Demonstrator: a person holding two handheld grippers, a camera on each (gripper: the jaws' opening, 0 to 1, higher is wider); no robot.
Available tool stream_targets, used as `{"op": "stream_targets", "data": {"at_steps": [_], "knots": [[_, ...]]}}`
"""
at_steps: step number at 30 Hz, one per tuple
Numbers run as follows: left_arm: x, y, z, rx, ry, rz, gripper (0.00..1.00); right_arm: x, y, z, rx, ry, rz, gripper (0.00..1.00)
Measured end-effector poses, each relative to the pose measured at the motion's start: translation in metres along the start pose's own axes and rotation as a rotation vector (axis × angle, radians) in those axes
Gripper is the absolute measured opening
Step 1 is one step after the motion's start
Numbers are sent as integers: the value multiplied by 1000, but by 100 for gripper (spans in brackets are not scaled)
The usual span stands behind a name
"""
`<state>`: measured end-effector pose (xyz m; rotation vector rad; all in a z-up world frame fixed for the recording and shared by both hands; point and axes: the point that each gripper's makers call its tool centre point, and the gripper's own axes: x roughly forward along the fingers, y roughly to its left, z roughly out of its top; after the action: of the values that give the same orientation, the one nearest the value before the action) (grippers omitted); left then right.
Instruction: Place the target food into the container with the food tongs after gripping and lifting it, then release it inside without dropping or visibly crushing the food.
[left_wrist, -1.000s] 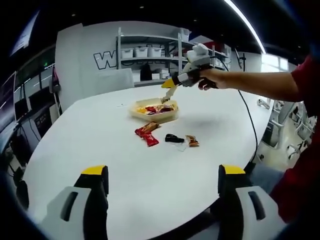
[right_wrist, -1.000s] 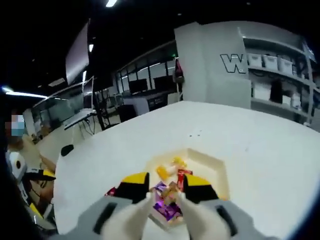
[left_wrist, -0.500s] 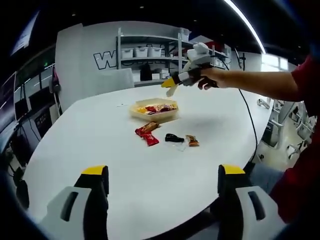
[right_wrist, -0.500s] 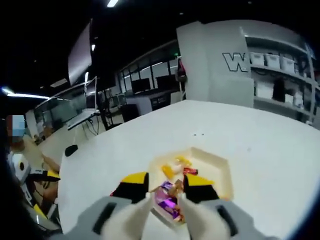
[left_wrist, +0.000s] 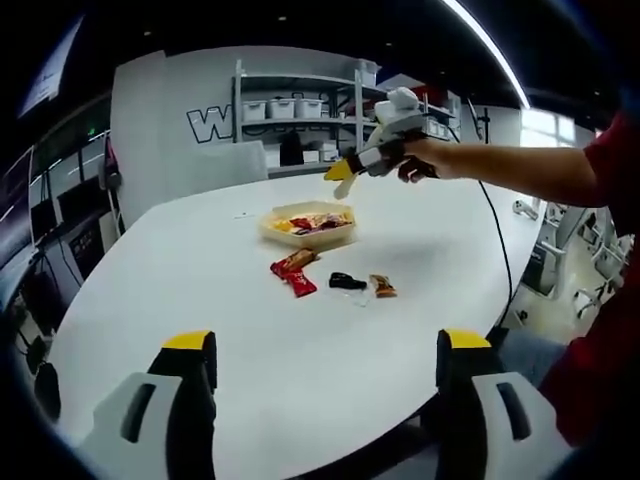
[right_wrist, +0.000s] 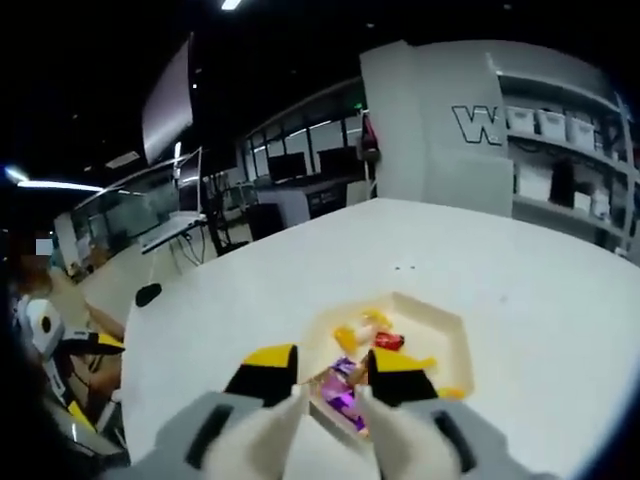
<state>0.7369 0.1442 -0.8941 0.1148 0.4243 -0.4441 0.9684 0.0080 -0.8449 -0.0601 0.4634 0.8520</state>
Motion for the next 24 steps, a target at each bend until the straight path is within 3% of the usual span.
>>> {"op": "stream_targets", "data": {"at_steps": [12,24], "knots": [[-1,-3,2,-14,-11,2,93,-11,14,-20,-25,14,20,22],[2,-6,0,-49,-12,-1,99,-7,22,-42,-48,53,54,22]]}}
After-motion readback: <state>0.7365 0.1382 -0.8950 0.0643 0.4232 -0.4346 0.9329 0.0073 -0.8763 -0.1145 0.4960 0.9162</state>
